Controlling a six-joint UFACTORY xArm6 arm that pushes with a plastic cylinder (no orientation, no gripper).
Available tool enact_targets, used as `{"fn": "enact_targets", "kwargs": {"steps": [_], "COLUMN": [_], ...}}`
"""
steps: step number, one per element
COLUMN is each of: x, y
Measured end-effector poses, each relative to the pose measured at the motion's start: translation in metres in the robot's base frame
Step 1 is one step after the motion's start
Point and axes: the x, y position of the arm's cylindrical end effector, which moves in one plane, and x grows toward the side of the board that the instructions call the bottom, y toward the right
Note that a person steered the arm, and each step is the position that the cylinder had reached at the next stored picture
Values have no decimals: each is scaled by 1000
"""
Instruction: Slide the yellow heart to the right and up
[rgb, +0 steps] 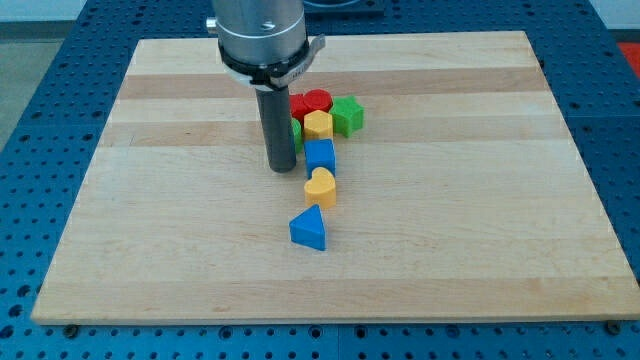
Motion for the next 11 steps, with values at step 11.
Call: {"fn": "enact_targets", "kwargs": {"steps": [11], "x": [39], "y": [77]}}
